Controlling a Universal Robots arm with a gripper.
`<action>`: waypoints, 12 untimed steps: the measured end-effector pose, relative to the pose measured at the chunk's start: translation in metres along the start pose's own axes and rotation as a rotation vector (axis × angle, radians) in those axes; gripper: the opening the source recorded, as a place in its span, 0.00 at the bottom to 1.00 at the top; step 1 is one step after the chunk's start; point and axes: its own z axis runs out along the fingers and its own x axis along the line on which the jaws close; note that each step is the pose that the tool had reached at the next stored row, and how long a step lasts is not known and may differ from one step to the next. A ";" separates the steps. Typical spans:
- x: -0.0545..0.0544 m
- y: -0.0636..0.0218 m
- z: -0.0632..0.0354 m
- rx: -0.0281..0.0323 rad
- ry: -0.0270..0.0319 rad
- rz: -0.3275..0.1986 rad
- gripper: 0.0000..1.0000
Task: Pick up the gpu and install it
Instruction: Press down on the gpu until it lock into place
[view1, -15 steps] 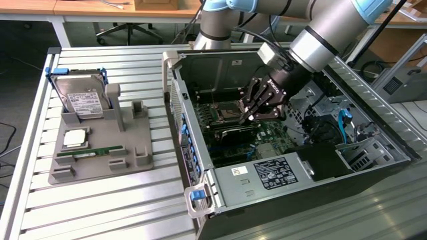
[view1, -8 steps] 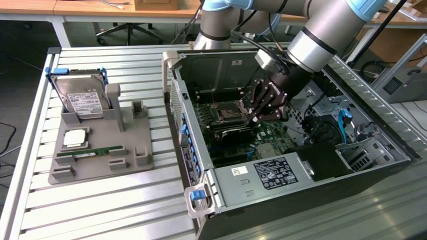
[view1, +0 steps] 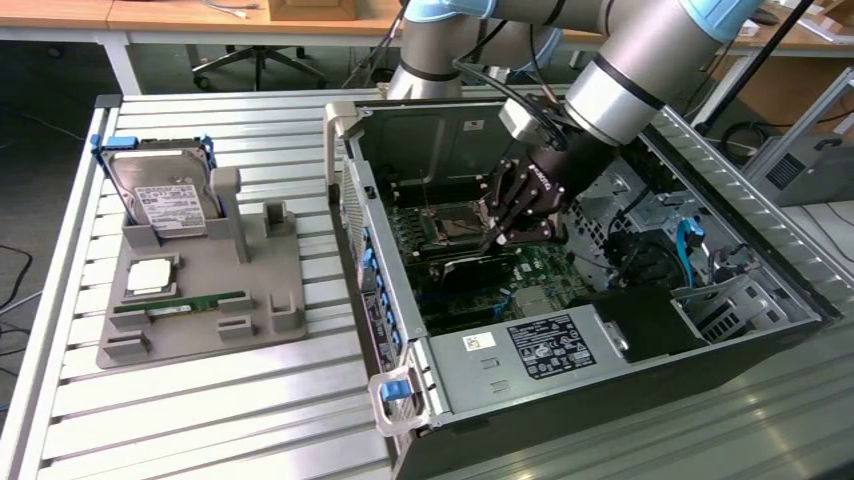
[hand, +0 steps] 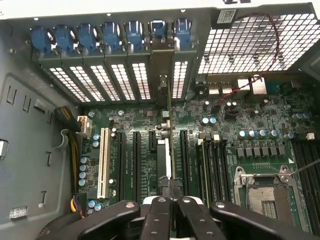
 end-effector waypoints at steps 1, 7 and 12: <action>0.000 0.0004 -0.0009 0.0000 0.0002 0.000 0.11; 0.001 0.0066 -0.0165 0.0004 -0.0002 0.000 0.11; 0.001 0.0065 -0.0161 0.0302 -0.0011 0.001 0.11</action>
